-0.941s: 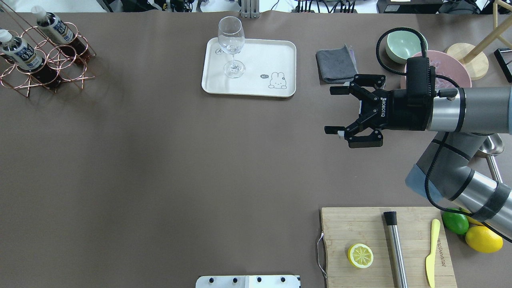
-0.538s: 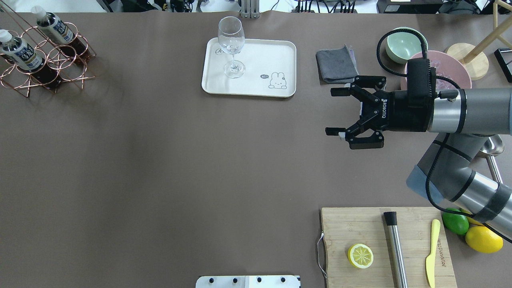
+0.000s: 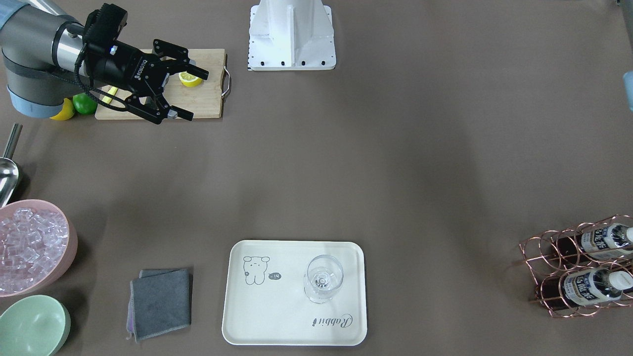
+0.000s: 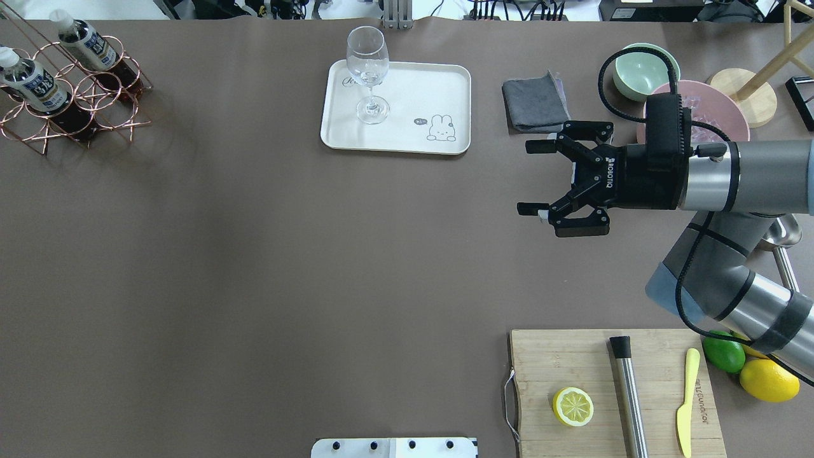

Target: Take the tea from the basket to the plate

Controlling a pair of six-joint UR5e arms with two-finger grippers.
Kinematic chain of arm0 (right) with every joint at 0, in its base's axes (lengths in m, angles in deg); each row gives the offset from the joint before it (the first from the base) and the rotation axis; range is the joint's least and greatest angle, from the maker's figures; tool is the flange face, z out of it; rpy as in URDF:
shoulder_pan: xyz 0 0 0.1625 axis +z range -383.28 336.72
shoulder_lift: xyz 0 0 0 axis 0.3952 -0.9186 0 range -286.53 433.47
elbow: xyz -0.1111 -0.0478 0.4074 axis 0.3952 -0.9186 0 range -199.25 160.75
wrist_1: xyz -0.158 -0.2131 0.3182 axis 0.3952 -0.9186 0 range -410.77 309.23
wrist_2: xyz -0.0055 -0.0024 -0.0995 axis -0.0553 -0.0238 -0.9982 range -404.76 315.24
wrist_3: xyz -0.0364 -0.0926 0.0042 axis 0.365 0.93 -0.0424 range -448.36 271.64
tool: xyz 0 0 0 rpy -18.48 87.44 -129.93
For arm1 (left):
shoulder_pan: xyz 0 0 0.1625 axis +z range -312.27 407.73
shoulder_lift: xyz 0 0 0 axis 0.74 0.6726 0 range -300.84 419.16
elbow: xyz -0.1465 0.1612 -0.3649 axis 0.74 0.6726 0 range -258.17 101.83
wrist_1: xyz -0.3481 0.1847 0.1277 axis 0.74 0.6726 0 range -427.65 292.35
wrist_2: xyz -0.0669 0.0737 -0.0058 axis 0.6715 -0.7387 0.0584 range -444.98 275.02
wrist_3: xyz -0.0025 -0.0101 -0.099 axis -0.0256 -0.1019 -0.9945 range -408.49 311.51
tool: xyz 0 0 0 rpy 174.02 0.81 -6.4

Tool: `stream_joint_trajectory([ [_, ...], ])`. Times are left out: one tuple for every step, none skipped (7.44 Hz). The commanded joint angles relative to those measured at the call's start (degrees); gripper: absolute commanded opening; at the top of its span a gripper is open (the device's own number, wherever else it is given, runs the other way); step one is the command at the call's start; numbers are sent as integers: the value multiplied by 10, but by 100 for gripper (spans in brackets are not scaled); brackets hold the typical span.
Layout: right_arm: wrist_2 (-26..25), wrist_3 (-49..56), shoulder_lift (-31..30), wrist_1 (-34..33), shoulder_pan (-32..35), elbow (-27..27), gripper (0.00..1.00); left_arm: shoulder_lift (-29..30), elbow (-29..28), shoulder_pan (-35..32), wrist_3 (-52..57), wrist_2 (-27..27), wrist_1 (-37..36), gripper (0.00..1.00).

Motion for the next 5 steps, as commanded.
stream_joint_trajectory([
  [0, 0, -1, 0, 0, -1, 100, -16, 21, -5, 5, -3, -2, 0],
  [0, 0, 0, 0, 0, -1, 100, -14, 47, -24, -3, -6, -17, 0],
  [0, 0, 0, 0, 0, -1, 100, -15, 89, -25, -2, -38, -82, 0],
  [1, 0, 0, 0, 0, 0, 100, -16, 165, -21, -2, -42, -167, 0],
  [1, 0, -1, 0, 0, 0, 100, -16, 258, 11, -4, -42, -268, 0],
])
